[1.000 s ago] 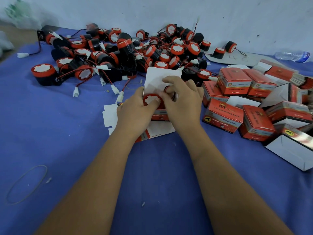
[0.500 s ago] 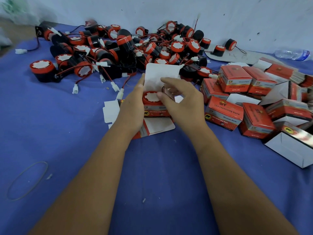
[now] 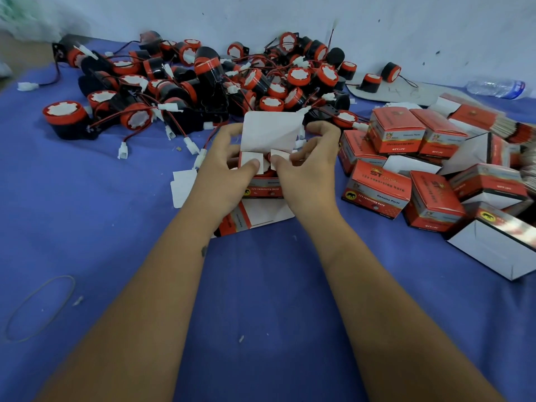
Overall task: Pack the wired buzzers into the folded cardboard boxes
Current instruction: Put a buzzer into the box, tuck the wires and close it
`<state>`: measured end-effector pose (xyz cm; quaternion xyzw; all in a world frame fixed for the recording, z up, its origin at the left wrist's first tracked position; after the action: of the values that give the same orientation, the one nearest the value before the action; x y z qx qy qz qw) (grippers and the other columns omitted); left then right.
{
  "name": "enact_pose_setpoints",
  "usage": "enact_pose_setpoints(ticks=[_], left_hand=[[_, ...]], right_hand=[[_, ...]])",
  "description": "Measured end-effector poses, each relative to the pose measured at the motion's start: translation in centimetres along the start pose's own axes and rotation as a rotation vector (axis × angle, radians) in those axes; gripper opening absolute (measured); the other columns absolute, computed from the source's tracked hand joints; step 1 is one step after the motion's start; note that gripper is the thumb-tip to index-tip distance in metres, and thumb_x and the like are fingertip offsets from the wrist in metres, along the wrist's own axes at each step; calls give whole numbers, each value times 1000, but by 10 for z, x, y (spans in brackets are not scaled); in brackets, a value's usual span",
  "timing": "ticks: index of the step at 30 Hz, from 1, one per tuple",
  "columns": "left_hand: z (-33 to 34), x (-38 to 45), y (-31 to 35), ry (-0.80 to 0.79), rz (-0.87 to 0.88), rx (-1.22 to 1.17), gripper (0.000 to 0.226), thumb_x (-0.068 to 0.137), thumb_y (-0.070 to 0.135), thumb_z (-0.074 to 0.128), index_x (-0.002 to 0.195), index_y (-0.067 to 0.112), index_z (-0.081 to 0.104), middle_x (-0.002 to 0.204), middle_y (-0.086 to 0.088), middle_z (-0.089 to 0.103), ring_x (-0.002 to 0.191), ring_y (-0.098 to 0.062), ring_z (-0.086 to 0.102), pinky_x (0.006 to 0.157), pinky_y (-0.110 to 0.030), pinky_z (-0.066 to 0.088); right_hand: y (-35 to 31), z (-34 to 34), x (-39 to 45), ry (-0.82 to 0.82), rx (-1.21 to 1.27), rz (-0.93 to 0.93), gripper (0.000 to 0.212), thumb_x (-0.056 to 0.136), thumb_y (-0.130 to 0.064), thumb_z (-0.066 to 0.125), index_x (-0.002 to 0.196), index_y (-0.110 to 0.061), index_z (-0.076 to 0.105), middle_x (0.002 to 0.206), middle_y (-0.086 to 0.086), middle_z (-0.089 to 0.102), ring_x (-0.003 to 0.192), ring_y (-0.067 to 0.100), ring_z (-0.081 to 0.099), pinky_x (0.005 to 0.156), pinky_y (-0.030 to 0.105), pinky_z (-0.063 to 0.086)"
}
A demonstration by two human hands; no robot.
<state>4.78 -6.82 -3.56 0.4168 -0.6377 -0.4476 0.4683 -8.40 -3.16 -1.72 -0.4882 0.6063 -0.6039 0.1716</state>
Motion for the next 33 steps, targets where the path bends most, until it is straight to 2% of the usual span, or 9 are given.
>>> enact_pose_setpoints(ticks=[2, 5, 10, 13, 17, 20, 24, 31, 33], left_hand=[[0, -1, 1, 33, 32, 2, 40, 91, 9, 62, 106, 45, 52, 112, 15, 67, 103, 2, 61, 83, -21, 51], [-4, 0, 3, 89, 84, 52, 27, 90, 9, 66, 87, 35, 57, 107, 12, 67, 105, -1, 60, 89, -29, 53], [-17, 2, 2, -21, 10, 29, 29, 94, 3, 58, 84, 28, 68, 109, 21, 66, 97, 7, 63, 70, -14, 53], [-30, 2, 0, -66, -125, -22, 40, 93, 7, 42, 92, 25, 78, 122, 15, 67, 111, -4, 60, 86, -24, 54], [-33, -4, 2, -57, -101, 105, 22, 85, 43, 59, 99, 40, 76, 122, 24, 61, 110, -2, 57, 90, -28, 49], [-30, -5, 2, -87, 7, 229, 23, 84, 31, 74, 106, 38, 71, 129, 19, 56, 113, 3, 53, 81, -13, 44], [-35, -4, -1, -165, -43, 216, 44, 74, 31, 82, 116, 35, 69, 139, 20, 51, 125, 2, 46, 96, -24, 43], [-32, -3, -2, -65, 24, 185, 32, 77, 24, 81, 105, 35, 70, 124, 17, 62, 103, 12, 58, 81, -7, 47], [-31, -2, -2, -50, 20, 141, 27, 78, 25, 80, 100, 37, 71, 121, 17, 64, 102, 9, 61, 85, -14, 50]], right_hand=[[3, -1, 0, -25, -9, 10, 56, 82, -6, 72, 124, -27, 43, 118, 2, 46, 92, 4, 51, 81, 17, 49], [10, -6, 5, -163, -38, 38, 21, 90, -4, 61, 106, -18, 66, 111, -2, 62, 100, 10, 59, 82, 32, 53], [17, -18, 10, -259, 123, 72, 49, 81, 22, 33, 102, 2, 72, 99, 1, 66, 97, 1, 61, 81, 17, 50], [20, -22, 12, -311, 133, 116, 42, 81, 12, 40, 96, -8, 74, 109, 2, 70, 114, 9, 57, 94, 19, 44], [20, -24, 7, -388, 63, 57, 17, 92, -13, 62, 103, -15, 75, 113, -5, 68, 106, 2, 60, 94, 22, 45], [23, -24, 4, -431, -55, 12, 26, 86, -19, 72, 112, -20, 71, 124, -12, 62, 118, 1, 53, 103, 31, 39], [22, -27, 4, -505, -59, 6, 38, 83, -24, 75, 120, -24, 68, 129, -17, 57, 122, -1, 48, 100, 24, 40], [19, -20, 2, -368, -202, -168, 33, 83, -25, 76, 115, -20, 71, 113, -11, 63, 104, -6, 54, 88, 4, 39], [18, -19, 2, -352, -213, -182, 30, 84, -26, 75, 114, -20, 71, 110, -12, 64, 104, -5, 56, 87, 6, 40]])
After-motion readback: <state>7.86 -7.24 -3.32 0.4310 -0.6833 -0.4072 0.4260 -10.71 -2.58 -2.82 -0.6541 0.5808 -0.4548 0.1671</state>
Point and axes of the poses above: each hand's wrist, its own x-axis towards the middle knuckle, its own z-axis out of the palm, y = z × x, the point moved 3 cm from there along x, towards the middle knuckle
